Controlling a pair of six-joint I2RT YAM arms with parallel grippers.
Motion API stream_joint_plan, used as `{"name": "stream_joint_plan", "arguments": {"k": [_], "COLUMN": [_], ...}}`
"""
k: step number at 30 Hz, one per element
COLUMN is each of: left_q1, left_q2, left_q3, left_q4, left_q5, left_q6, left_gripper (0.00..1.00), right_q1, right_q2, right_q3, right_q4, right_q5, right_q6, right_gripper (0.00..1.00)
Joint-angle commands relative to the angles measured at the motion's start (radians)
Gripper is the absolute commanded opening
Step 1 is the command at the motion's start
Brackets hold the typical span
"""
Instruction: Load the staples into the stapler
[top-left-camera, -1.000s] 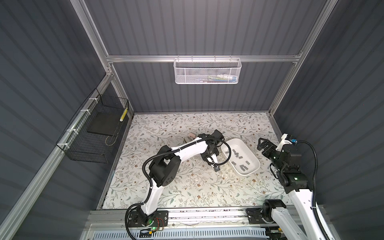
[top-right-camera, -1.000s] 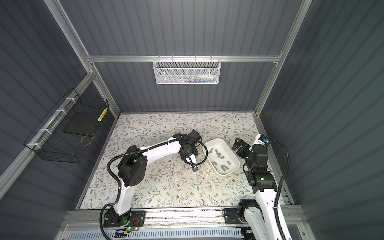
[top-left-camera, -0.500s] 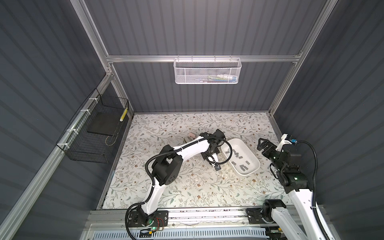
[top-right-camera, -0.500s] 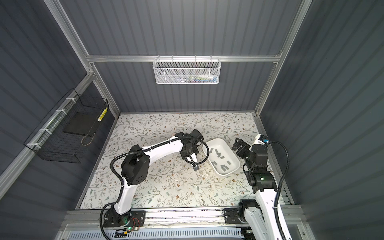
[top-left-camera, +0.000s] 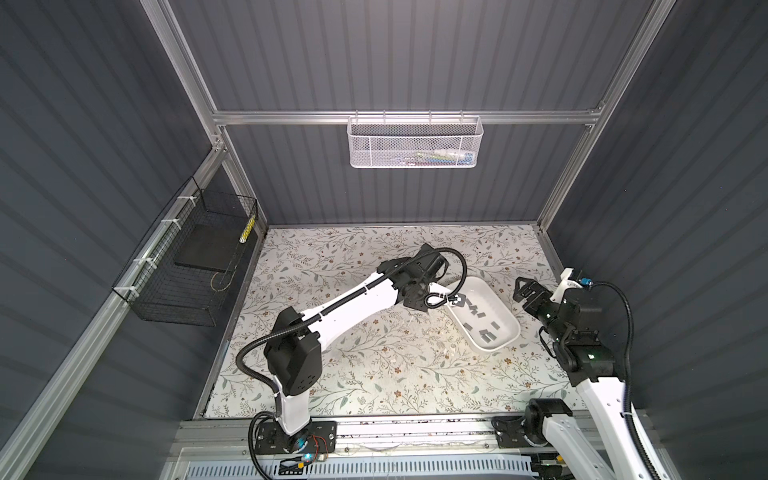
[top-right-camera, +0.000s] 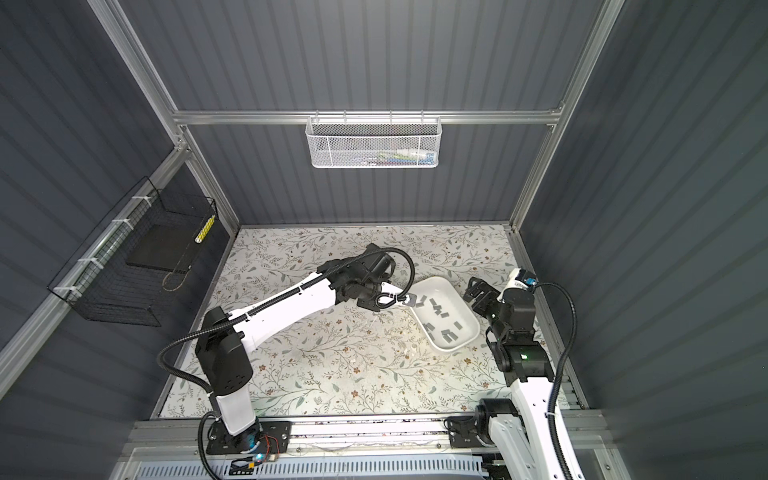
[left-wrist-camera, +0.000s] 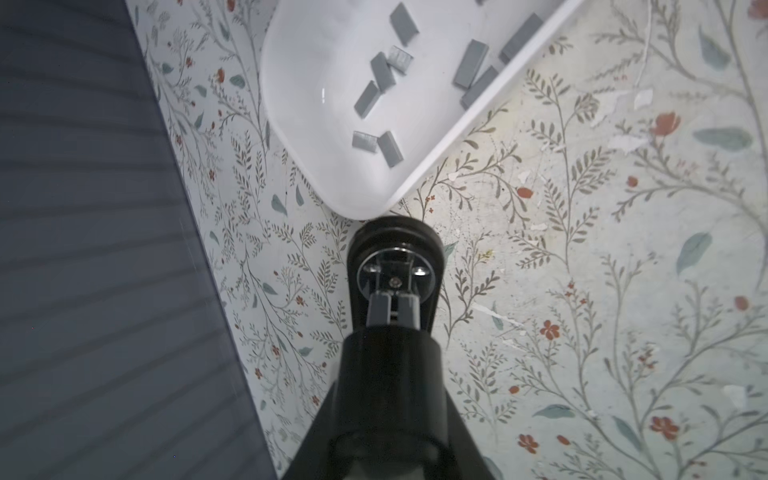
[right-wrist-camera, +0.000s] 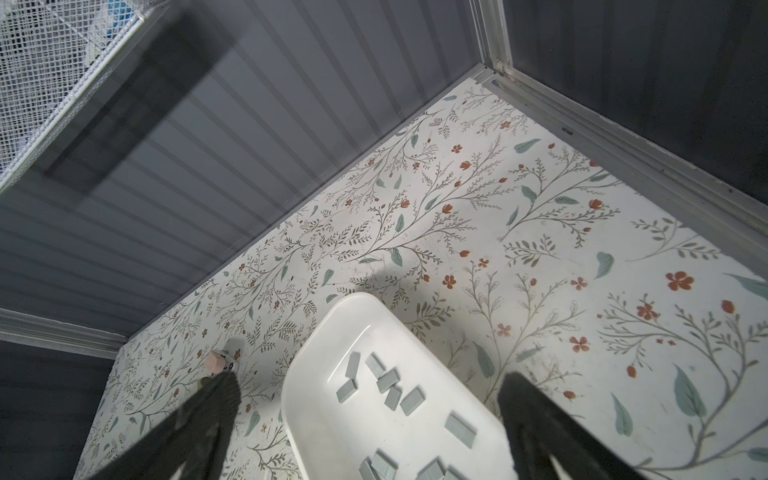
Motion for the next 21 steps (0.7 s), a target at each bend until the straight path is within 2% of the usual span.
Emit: {"name": "stream_joint_plan", "arguments": {"k": [1,5,8,10,13,15,18,21], "left_q1": [-0.005,-0.001,0.019,0.025,0.028,0.04,0.067,0.098], "left_q2": [-0.032,-0.084,-0.13,-0.168,-0.223,-0.277,-0.38,-0.488], "left_q3": [0.029,-0.031,-0.105,-0.159,-0.21,-0.303,-0.474,-0.672], "left_q4": [-0.078,-0.04,0.031,0.082,0.088,0.147,0.302,0.481], "left_q5": [0.009,0.15,0.307,0.366,0.35,0.335,0.32,0.282], "left_q6": [-0.384,-0.589,-0.652,-0.673,-0.673,-0.688,-0.708,-0.692], "left_gripper": [0.0,0.0,0.0,0.0,0.0,0.0,0.0,0.0], "right_q1": [0.003,0.003,0.003,0.003,0.003,0.005,0.012,0.042], "right_q2": [-0.006,0.0,0.006,0.013,0.024,0.029,0.021,0.026], "right_q3": [0.006,0.003,-0.004,-0.004,-0.006,-0.015,-0.067,-0.116], "right_q4": [0.021,0.032,0.046,0.049,0.061,0.076,0.156,0.229], "right_q5": [-0.037,-0.061,-0.076,-0.084,-0.108,-0.136,-0.183,-0.171], "right_q6": [-0.009,-0.005,0.001,0.007,0.021,0.041,0.066,0.087], "right_gripper": [0.99,0.99,0.99,0.99,0.99,0.99,0.99,0.98]}}
